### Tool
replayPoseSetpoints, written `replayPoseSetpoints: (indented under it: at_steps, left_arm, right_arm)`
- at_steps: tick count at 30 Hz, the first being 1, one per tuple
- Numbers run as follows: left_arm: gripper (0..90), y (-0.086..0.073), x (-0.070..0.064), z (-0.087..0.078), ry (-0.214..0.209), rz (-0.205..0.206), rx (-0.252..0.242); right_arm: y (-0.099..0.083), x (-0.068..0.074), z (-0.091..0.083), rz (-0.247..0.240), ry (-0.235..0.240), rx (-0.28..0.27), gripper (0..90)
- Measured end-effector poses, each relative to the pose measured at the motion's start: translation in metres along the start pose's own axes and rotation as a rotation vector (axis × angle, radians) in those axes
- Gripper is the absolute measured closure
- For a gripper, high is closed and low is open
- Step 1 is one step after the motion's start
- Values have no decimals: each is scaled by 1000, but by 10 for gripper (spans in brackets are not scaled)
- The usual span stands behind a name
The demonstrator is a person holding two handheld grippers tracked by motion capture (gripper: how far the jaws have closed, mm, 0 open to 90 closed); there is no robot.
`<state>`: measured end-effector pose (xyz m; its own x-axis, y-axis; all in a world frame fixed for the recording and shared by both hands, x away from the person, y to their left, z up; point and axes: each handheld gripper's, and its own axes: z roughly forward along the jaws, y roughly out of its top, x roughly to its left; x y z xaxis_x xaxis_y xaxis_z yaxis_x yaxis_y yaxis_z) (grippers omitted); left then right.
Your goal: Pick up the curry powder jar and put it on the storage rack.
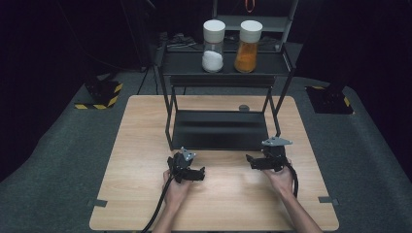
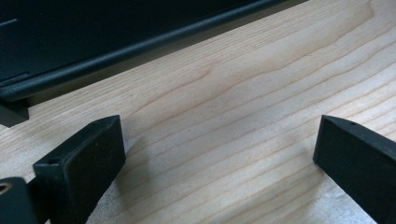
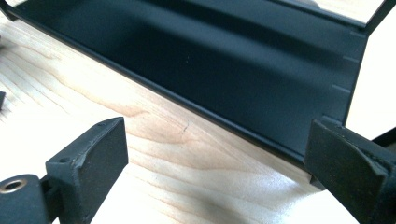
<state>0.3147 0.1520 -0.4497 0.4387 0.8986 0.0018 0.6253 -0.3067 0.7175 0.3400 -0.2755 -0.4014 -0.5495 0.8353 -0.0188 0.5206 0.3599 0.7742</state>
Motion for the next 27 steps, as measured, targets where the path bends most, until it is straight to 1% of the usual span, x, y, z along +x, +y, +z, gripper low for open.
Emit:
replayPoseSetpoints:
  at_steps: [6, 10, 15, 24, 27]
  left_arm:
    - [19, 0, 0, 0, 0, 0, 0]
    - [19, 0, 0, 0, 0, 0, 0]
    - [19, 0, 0, 0, 0, 0, 0]
    - [19, 0, 0, 0, 0, 0, 0]
    - [19, 0, 0, 0, 0, 0, 0]
  right_arm:
    - [-7, 1, 5, 14, -6, 11, 58]
    - [-15, 3, 11, 17, -11, 36, 57]
    - [-19, 6, 15, 18, -22, 57, 53]
    - [-25, 9, 19, 11, -31, 75, 53]
    - [-25, 12, 22, -2, -35, 86, 53]
